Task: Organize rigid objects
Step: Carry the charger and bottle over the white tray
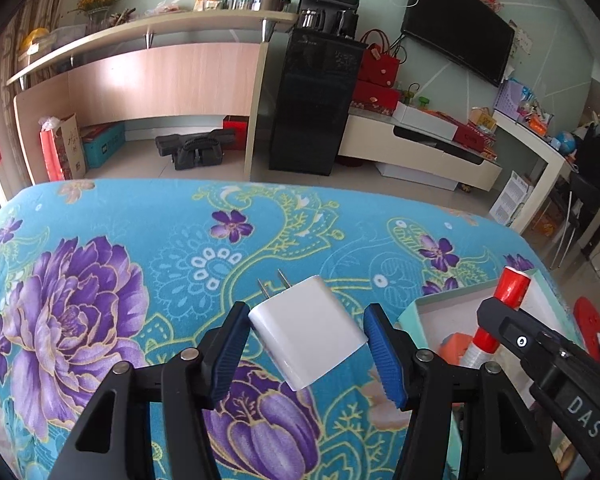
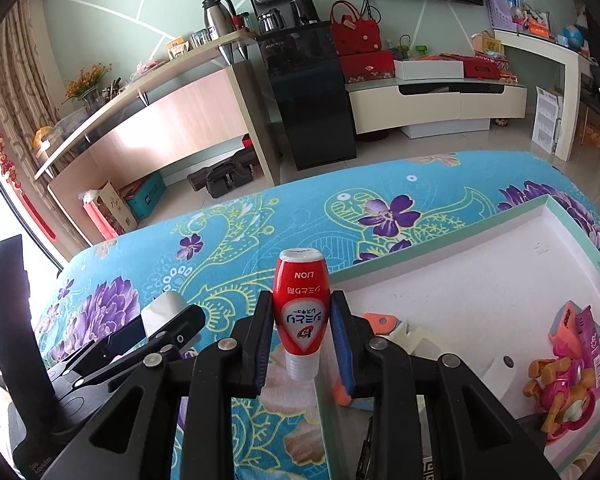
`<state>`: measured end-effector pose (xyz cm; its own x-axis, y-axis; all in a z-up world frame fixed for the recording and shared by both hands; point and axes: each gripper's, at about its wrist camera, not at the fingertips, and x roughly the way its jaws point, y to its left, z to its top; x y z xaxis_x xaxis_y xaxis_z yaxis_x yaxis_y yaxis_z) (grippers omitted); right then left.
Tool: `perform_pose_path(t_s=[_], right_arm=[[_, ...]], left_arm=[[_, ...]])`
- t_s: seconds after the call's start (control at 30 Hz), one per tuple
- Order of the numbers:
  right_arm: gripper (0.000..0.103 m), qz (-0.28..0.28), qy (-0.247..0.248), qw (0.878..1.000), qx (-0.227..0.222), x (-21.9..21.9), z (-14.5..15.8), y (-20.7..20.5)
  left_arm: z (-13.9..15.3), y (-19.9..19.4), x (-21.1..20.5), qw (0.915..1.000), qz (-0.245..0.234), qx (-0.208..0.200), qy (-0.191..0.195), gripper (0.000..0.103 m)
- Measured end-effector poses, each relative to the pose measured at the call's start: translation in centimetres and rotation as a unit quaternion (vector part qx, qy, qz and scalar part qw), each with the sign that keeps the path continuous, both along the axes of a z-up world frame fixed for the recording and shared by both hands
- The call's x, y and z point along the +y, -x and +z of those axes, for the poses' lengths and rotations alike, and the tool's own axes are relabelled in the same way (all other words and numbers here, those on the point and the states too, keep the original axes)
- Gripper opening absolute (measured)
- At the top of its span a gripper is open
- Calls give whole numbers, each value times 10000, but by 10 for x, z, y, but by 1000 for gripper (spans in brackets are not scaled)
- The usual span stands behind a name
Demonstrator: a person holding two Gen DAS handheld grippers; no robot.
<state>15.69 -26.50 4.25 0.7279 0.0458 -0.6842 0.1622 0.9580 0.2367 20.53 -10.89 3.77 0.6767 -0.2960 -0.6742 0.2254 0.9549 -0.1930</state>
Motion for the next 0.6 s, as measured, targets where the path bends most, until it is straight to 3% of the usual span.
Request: perform_pose_path(t_s=[0.2,0.6], right_arm=[[29,-389,-136,9991,-85,-34,7,10],[29,-1444,-353,9889,-78,-117,5,41]], left_arm=[[24,15,-34,9983,-472,-347,-65,62],[26,38,-100,9906,-1207,-537,-357,62]])
